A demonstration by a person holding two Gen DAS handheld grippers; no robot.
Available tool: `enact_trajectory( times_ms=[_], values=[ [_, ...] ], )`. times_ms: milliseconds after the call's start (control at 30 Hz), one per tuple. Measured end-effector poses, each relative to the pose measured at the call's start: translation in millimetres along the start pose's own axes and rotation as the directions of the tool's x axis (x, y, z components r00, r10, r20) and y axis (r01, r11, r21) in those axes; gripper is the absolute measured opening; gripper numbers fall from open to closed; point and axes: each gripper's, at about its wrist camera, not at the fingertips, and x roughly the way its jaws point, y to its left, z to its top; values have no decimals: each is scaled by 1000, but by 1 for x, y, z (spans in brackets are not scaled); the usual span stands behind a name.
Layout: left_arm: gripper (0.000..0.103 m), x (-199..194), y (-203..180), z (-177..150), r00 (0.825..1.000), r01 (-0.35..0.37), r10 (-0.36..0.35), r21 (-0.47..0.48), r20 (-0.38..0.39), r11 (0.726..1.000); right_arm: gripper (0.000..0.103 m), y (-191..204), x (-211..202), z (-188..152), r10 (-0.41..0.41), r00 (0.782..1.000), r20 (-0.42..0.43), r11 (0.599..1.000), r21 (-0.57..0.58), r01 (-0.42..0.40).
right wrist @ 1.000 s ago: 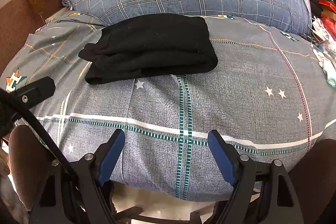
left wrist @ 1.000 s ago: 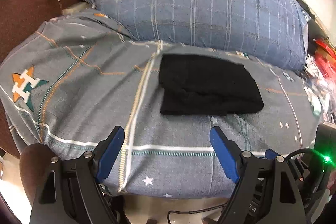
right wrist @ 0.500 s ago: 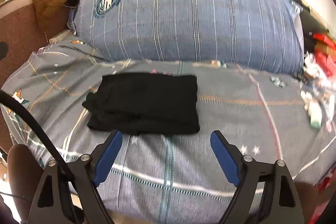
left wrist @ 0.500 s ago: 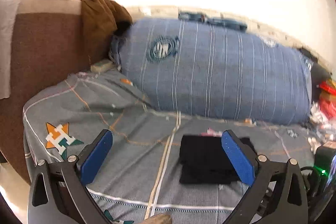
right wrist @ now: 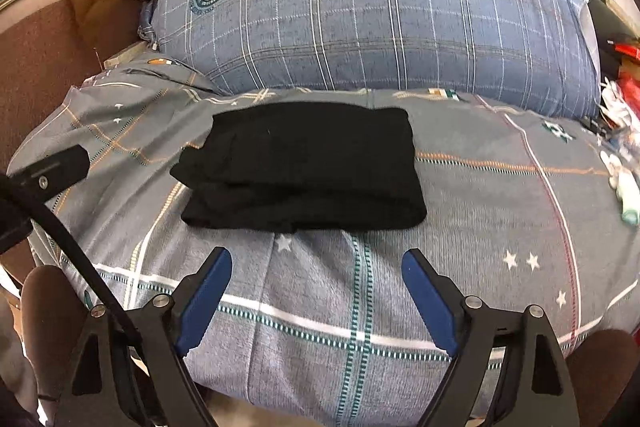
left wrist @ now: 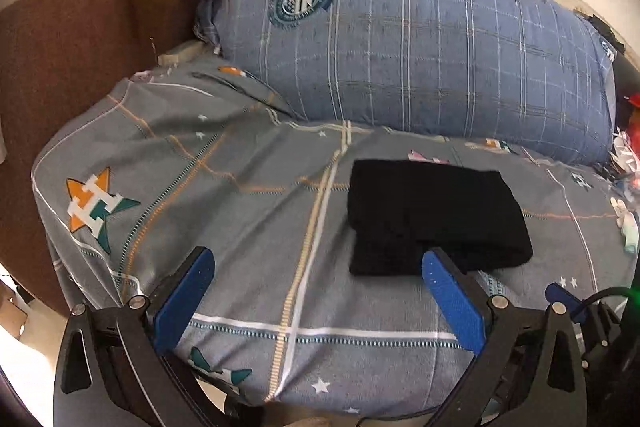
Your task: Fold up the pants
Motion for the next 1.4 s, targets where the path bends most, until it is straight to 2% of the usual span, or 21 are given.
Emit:
enact_trajectory(
  times_ms=[233, 600, 1400],
  values=[
    [103, 11, -3, -6, 999, -16, 17, 16, -47, 1000, 91, -15, 2, -2, -35, 999, -15, 999, 26, 35],
    [103, 39, 4, -16, 988, -28, 28, 0, -152, 1000, 91, -2, 9, -5, -26, 999, -30, 999, -38, 25],
    [103, 51, 6, -24, 979, 13, -19, -30, -201, 999, 91, 5, 17, -16, -11, 998, -61, 999, -41, 9]
  ],
)
